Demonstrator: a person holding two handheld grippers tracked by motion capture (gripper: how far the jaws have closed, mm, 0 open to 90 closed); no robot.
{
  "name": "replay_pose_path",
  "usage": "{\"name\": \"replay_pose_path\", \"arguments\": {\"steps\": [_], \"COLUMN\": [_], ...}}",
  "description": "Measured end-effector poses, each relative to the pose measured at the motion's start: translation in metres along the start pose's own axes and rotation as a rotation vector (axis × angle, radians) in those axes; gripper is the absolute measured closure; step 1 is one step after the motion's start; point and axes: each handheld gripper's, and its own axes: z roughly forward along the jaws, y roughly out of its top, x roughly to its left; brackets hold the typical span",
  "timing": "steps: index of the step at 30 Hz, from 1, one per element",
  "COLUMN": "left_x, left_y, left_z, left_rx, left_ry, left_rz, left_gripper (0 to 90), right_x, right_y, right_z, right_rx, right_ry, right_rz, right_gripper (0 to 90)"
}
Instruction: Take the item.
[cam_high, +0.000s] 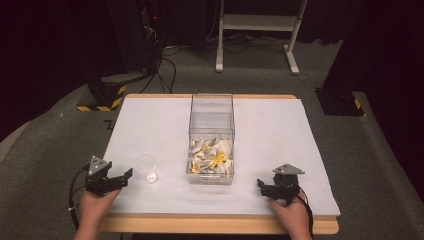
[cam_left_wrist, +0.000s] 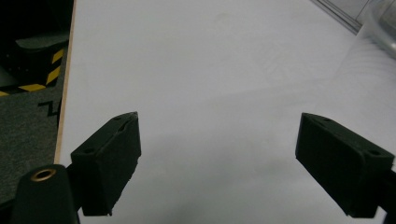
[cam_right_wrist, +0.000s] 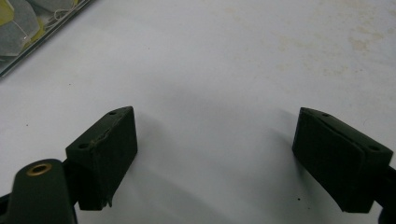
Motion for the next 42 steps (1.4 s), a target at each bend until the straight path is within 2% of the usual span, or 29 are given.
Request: {"name": "replay_pose_path", "arguments": {"steps": [12, 21, 31, 42], "left_x": [0.001, -0.008, -0.019, -0.033], "left_y": [0.01, 0.02, 0.026, 0.029], "left_z": [-0.021, -0.035, -0.041, -0.04], "left_rx": [-0.072, -0.129, -0.153, -0.148], "left_ry": [-0.051, -0.068, -0.113, -0.143], "left_rz": [-0.033, -0.014, -0.001, 0.032], "left_gripper": [14.1, 14.5, 14.9, 15.1], "right_x": [0.0, 0.0, 0.0, 0.0], "right_y": [0.0, 0.0, 0.0, 0.0], "right_z": [0.0, 0.0, 0.0, 0.0], "right_rx": [0.0, -0.001, -0.002, -0.002], "right_ry": [0.0, 0.0, -0.002, -0.003], "right_rz": [-0.001, -0.002, -0.003, -0.004], "right_gripper": [13.7, 13.7, 13.8, 13.8]}}
